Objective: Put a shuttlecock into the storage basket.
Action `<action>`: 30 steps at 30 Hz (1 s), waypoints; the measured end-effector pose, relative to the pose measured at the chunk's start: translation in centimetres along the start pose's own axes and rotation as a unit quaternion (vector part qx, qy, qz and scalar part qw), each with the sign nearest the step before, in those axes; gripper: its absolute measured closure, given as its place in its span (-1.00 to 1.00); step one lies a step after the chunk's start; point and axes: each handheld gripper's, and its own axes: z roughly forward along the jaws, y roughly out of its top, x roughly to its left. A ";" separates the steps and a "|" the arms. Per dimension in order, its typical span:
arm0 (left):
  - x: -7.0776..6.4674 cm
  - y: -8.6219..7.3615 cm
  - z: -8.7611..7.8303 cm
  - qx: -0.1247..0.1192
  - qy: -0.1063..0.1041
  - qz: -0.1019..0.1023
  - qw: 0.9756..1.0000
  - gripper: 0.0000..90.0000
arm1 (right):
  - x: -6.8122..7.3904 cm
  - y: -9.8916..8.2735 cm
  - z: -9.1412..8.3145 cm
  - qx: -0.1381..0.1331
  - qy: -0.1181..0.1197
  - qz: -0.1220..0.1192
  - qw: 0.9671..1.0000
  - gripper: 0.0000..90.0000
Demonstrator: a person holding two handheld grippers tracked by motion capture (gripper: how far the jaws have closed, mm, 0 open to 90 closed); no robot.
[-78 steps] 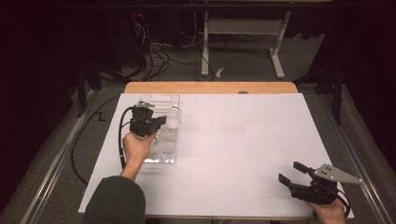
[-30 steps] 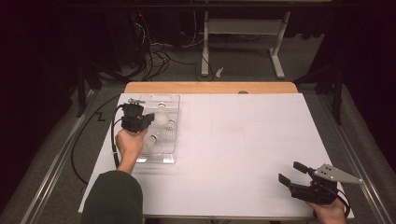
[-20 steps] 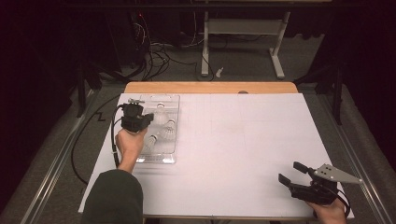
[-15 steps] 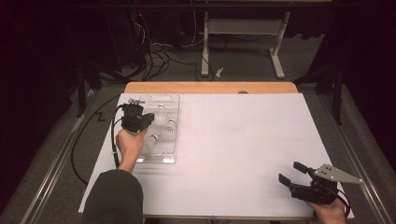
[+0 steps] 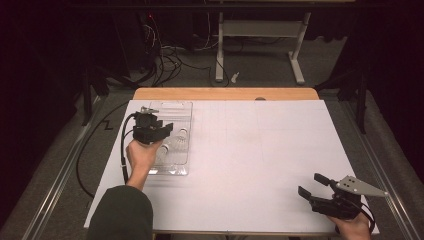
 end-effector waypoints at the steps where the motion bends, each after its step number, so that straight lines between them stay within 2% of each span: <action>1: -0.1 0.0 0.0 0.000 0.000 0.000 1.000 0.21 | 0.0 0.0 0.0 0.000 0.000 0.000 1.000 -0.51; 16: -0.8 -0.1 -1.3 -0.015 -0.019 0.005 1.000 0.13 | -0.1 0.0 -0.1 -0.002 -0.002 0.001 1.000 -0.52; 23: -1.3 -0.1 -2.0 -0.024 -0.020 0.014 0.999 0.09 | 0.0 0.0 -0.1 -0.004 -0.003 0.000 1.000 -0.52; 30: -1.5 -0.3 -2.3 -0.024 -0.025 0.014 0.999 0.08 | 0.0 0.0 -0.2 -0.004 -0.003 -0.002 1.000 -0.52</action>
